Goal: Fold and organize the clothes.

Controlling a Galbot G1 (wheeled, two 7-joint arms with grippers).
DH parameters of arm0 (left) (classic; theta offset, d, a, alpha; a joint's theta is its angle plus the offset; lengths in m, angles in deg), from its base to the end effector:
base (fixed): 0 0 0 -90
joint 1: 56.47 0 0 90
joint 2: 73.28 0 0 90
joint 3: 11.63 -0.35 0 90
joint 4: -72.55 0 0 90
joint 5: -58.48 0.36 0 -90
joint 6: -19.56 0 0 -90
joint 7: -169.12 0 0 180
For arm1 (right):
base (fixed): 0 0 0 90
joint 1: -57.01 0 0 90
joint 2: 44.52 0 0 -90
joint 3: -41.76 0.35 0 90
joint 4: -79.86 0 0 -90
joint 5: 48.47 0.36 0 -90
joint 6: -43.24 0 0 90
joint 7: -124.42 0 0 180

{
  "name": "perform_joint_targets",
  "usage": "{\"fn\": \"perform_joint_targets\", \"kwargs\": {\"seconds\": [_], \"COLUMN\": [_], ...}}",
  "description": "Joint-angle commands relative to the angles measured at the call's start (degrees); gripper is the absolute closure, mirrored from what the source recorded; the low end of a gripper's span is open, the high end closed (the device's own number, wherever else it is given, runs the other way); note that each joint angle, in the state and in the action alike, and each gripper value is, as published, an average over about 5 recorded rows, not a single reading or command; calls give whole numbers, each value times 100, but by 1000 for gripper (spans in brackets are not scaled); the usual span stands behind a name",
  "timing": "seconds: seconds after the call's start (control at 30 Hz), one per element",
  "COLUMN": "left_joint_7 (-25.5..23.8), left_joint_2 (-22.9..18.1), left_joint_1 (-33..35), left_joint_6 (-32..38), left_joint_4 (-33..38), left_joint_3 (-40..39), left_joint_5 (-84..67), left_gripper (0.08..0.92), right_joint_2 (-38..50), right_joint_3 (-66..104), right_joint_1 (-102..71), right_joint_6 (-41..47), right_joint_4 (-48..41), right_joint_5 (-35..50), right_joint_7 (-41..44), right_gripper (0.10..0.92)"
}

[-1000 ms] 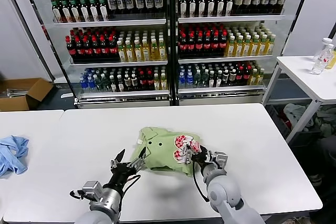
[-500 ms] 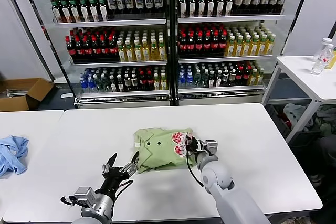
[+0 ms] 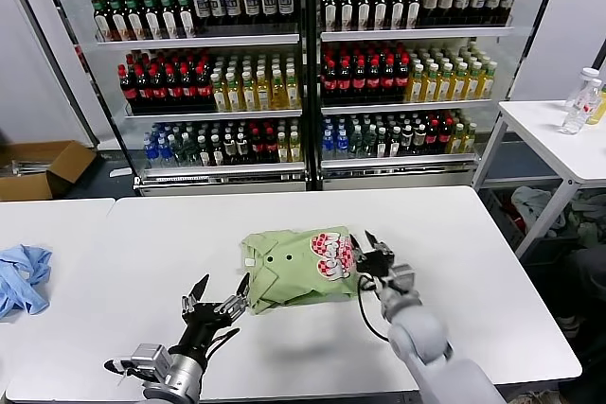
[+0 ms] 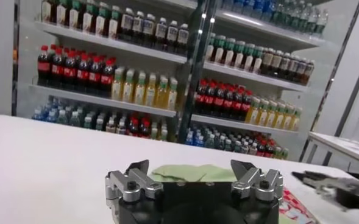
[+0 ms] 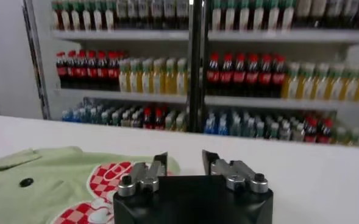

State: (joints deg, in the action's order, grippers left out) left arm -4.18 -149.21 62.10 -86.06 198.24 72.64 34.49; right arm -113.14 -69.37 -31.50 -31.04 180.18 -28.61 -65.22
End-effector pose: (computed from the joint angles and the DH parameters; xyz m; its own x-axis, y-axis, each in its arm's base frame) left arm 0.1872 0.0057 -0.2646 -0.9651 0.1718 0.1977 0.1254 0.9657 -0.2273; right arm 0.3384 0.0148 -0.3037 -0.9521 -0.2254 0.2065 -0.2396 0.9698 -0.0461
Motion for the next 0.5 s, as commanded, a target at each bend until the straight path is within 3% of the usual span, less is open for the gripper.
{"fn": "perform_joint_targets", "kwargs": {"seconds": [0.03, 0.2, 0.4, 0.5], "left_joint_7": [-18, -6, -14, -15], "left_joint_2": [-31, -190, -226, -228], "left_joint_1": [201, 333, 484, 546], "left_joint_6": [138, 149, 226, 277], "left_joint_4": [184, 394, 541, 569], "left_joint_3": [-39, -21, -13, -29], "left_joint_5": [439, 406, 497, 551], "left_gripper": [177, 177, 177, 177], "right_joint_2": [195, -121, -221, -226], "right_joint_3": [1234, 1352, 1427, 1463], "right_joint_1": [-2497, -2872, -3118, -3141], "right_joint_6": [-1053, -1074, -987, -928], "right_joint_4": [2244, 2441, 2579, 2600], "right_joint_5": [-1260, -1698, -1487, -1272], "right_joint_7": [457, 418, 254, 201], "right_gripper": [556, 408, 246, 210]}}
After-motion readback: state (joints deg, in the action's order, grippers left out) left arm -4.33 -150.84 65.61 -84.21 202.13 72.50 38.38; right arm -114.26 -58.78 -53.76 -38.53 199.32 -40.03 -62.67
